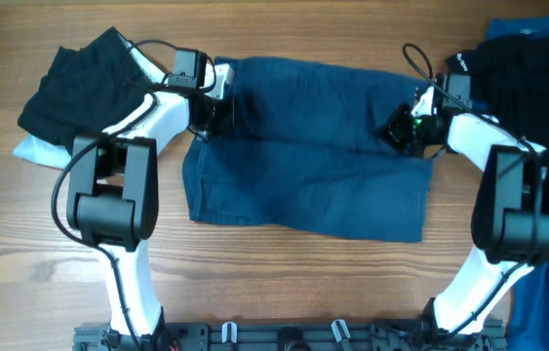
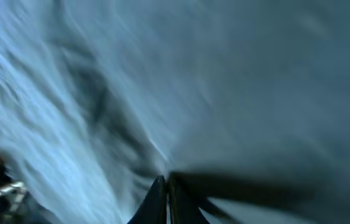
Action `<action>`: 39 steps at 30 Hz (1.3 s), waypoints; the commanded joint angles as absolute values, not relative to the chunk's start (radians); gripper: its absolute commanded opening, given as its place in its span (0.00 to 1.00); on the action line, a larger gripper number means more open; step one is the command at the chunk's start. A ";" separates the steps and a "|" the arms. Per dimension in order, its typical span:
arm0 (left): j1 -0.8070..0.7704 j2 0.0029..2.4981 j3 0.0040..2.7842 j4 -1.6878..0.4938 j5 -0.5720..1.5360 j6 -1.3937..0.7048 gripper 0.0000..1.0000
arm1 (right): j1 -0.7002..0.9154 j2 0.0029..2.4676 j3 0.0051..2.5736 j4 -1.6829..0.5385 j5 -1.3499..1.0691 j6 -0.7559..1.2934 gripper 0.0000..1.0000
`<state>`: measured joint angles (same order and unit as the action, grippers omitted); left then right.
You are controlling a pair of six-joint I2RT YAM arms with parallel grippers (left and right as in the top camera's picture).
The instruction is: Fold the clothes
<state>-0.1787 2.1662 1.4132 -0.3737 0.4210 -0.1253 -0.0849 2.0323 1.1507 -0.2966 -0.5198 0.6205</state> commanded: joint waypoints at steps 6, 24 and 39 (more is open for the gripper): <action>-0.159 2.433 1.558 -0.034 0.458 -0.514 0.04 | 0.001 2.223 1.164 0.030 -0.477 0.819 0.04; -0.136 2.310 2.450 -1.001 0.471 -0.160 0.43 | -0.099 2.097 1.521 -0.842 -0.225 0.392 0.04; -0.170 2.036 2.450 -1.325 0.450 -0.160 0.49 | -0.097 2.457 1.424 -0.164 -0.457 0.734 0.04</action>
<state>-0.1505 2.0647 2.4290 -1.3106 0.4686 -0.1799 -0.1085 2.2658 1.4731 -0.1764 -0.3794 0.6315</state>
